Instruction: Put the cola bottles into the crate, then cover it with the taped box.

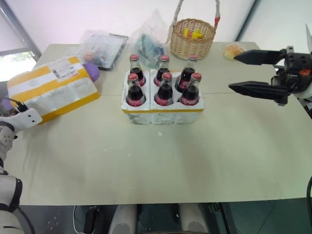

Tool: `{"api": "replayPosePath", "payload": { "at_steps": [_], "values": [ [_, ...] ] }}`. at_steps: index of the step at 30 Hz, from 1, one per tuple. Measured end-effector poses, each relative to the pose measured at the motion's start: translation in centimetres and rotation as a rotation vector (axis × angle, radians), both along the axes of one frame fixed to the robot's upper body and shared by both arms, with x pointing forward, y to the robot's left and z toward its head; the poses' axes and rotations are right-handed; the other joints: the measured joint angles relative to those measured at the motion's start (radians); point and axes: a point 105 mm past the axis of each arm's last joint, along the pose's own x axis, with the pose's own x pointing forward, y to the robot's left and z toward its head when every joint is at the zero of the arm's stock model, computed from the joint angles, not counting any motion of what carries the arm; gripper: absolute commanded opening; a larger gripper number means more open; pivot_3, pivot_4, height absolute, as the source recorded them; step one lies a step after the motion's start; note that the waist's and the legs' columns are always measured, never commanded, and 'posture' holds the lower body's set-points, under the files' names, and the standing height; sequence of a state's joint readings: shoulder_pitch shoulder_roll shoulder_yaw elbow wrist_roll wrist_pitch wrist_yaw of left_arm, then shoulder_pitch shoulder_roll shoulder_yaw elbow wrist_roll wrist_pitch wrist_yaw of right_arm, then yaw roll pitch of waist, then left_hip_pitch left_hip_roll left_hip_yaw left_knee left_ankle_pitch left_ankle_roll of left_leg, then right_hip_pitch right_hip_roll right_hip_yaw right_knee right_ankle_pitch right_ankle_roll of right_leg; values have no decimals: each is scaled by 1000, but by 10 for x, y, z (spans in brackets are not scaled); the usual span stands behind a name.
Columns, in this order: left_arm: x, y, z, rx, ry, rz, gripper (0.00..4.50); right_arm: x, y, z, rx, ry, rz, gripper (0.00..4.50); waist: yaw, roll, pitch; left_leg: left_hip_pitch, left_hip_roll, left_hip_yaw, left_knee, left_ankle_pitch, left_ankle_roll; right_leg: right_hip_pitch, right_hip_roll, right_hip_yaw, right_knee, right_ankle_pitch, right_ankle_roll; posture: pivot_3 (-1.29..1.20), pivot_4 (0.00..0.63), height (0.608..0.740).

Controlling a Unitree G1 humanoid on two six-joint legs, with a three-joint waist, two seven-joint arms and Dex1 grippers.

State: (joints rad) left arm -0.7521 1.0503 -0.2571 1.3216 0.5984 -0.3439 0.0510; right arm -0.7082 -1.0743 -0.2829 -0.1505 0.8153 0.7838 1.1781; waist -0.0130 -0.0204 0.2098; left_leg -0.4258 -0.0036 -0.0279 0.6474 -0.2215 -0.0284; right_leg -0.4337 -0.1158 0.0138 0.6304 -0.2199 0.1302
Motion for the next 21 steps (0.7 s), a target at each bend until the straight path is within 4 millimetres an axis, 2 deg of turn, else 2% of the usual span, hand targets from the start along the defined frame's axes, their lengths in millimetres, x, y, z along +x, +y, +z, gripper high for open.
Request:
{"api": "replayPosePath", "payload": {
  "at_steps": [6, 12, 21],
  "values": [
    [-2, 3, 13, 17, -23, -21, 39, 4, 0, -9, 23, 15, -7, 4500, -1, 0, 0, 0, 0, 0, 0, 0, 0, 0, 0, 0, 0, 0, 0, 0, 150, 737],
    [3, 0, 51, 14, -120, -62, 39, 5, 0, -10, 29, 6, -9, 4500, 2, 0, 0, 0, 0, 0, 0, 0, 0, 0, 0, 0, 0, 0, 0, 0, 150, 737],
    [17, -20, 103, -67, -241, -172, 39, 11, -2, -18, 52, 12, -20, 4500, -1, 0, 0, 0, 0, 0, 0, 0, 0, 0, 0, 0, 0, 0, 0, 0, 150, 737]
  ]
}}
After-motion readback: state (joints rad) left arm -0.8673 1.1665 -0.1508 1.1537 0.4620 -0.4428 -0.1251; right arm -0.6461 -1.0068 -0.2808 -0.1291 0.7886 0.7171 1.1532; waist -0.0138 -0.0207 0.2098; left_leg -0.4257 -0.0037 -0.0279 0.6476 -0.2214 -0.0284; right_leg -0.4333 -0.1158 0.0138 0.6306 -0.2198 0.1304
